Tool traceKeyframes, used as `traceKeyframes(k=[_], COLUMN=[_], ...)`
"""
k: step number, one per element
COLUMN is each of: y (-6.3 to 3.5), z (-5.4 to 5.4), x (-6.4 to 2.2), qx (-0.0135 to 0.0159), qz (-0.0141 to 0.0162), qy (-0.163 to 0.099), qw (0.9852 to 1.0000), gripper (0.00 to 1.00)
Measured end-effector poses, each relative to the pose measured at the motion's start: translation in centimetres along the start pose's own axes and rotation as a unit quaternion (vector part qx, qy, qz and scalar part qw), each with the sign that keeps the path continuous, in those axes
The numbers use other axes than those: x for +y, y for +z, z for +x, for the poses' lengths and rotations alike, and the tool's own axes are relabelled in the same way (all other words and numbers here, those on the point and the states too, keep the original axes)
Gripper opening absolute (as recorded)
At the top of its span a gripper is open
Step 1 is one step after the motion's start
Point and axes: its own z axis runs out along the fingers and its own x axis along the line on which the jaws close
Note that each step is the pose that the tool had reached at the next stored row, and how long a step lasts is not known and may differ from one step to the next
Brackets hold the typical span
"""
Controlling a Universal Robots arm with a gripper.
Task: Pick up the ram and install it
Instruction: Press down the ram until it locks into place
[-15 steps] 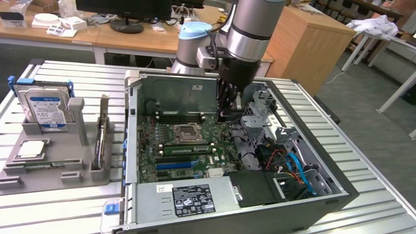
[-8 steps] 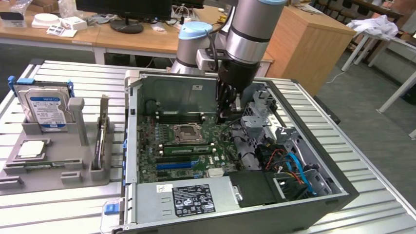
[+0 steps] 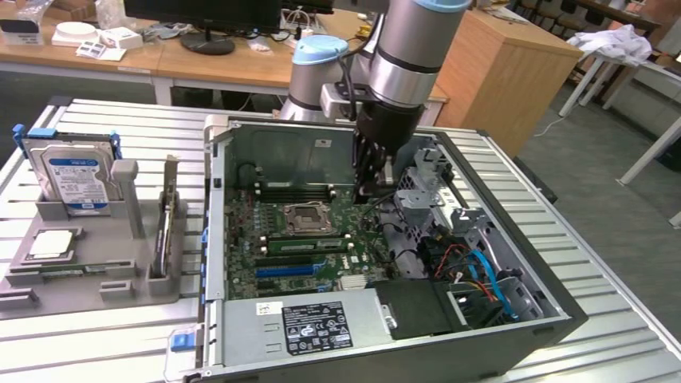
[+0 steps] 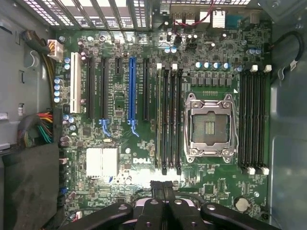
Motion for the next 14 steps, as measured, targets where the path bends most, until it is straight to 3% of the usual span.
traceKeyframes(k=[14], y=[0.75], z=[0.00], x=[0.00], qx=[0.0000], qz=[0.0000], qy=[0.000], qw=[1.0000], gripper=[0.11])
